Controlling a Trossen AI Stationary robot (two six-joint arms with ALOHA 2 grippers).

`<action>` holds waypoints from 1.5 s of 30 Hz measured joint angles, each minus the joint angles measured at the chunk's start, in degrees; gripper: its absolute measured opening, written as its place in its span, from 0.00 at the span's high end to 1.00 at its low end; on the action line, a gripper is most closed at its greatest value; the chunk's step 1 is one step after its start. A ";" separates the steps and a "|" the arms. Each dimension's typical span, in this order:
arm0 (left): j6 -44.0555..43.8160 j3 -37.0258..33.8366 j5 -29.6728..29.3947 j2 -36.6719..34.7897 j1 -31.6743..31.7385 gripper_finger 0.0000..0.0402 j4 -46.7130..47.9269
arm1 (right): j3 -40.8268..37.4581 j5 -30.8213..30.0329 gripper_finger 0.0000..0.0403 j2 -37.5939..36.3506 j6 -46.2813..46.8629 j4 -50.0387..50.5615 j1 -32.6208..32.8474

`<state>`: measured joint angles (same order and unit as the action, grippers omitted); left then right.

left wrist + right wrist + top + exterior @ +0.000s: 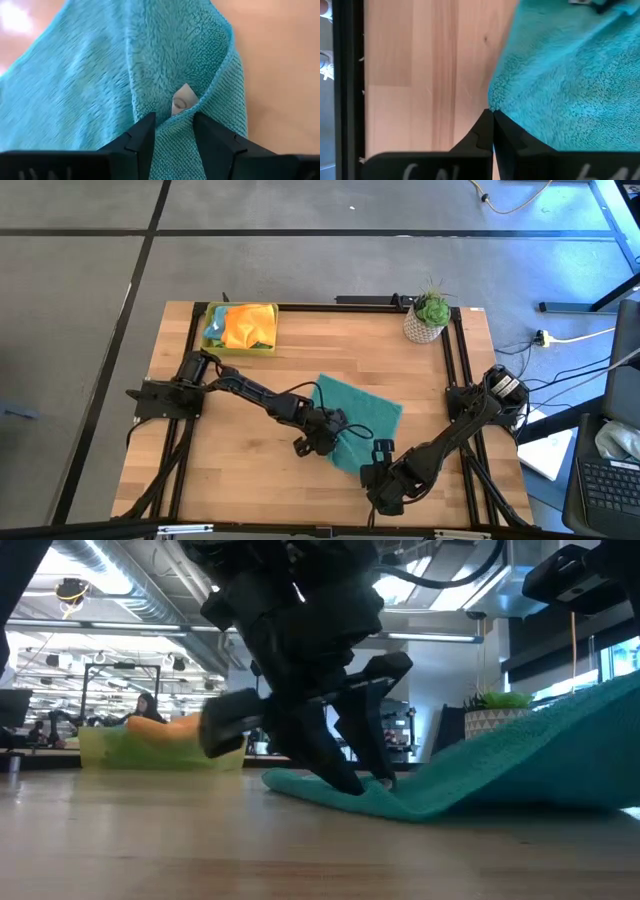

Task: Fold microfiber towels
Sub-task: Fold the blue towel

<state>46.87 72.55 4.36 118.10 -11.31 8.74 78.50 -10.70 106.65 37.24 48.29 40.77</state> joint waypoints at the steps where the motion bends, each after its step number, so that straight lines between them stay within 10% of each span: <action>1: 0.00 0.00 -1.65 -0.07 0.04 0.67 0.22 | 0.00 -0.01 0.99 0.00 0.16 0.28 0.00; 25: -18.89 -0.39 -14.46 -12.05 -1.29 0.68 28.26 | -0.02 -4.94 0.99 -0.07 2.75 4.42 -1.31; 45: -33.22 -0.24 -2.87 -12.96 -5.83 0.69 40.33 | -0.07 -6.14 0.99 -0.07 2.82 4.31 -1.53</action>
<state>13.65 72.31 1.50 105.14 -17.14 49.07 78.43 -16.84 106.59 40.06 52.60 39.24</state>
